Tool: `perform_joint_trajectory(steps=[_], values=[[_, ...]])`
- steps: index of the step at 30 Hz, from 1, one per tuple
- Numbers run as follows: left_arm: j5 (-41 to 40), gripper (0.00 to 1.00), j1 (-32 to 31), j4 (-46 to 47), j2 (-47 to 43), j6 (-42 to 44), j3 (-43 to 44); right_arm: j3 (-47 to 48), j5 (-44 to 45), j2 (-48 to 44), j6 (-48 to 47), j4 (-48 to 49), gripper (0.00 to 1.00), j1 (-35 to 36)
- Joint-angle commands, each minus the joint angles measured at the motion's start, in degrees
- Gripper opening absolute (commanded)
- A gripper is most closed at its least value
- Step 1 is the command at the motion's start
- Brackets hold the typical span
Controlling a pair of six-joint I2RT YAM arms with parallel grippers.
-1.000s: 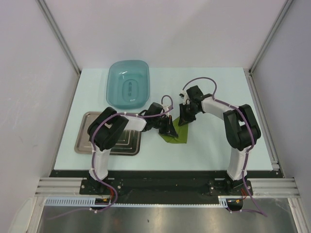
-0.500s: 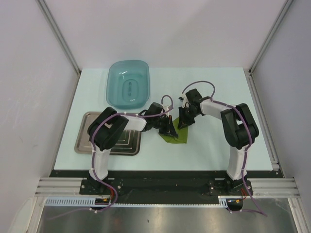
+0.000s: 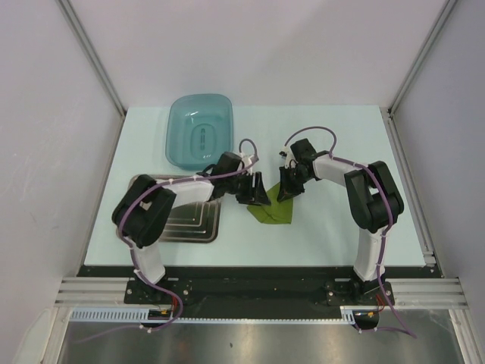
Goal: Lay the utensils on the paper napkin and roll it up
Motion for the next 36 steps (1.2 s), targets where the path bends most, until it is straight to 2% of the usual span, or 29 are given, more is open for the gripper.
perform_joint_trajectory(steps=[1,4,11,19,23,30,36], values=[[-3.8,0.61,4.4,-9.4,-4.3,4.5,-1.4,-3.9,8.6,5.4,-3.3,-0.5,0.03,1.4],[-4.8,0.63,5.7,-11.5,-3.2,6.0,-2.2,-3.8,8.6,5.4,-3.1,-0.4,0.02,1.4],[-2.0,0.63,4.9,-7.7,3.2,4.1,-1.6,-3.6,8.5,6.0,-2.8,-0.3,0.02,1.4],[8.8,0.61,1.8,6.7,10.4,-2.2,1.2,-3.5,8.4,6.6,-2.7,-0.2,0.02,1.1],[9.3,0.62,0.9,10.3,12.3,-1.7,5.6,-3.4,8.0,6.7,-2.5,-0.3,0.02,1.1],[8.6,0.62,1.1,10.0,15.3,-0.1,9.3,-3.4,8.0,7.2,-2.3,0.1,0.02,1.1],[8.0,0.62,4.8,8.2,13.8,2.4,6.4,-3.5,8.1,7.0,-2.4,0.2,0.02,1.2]])
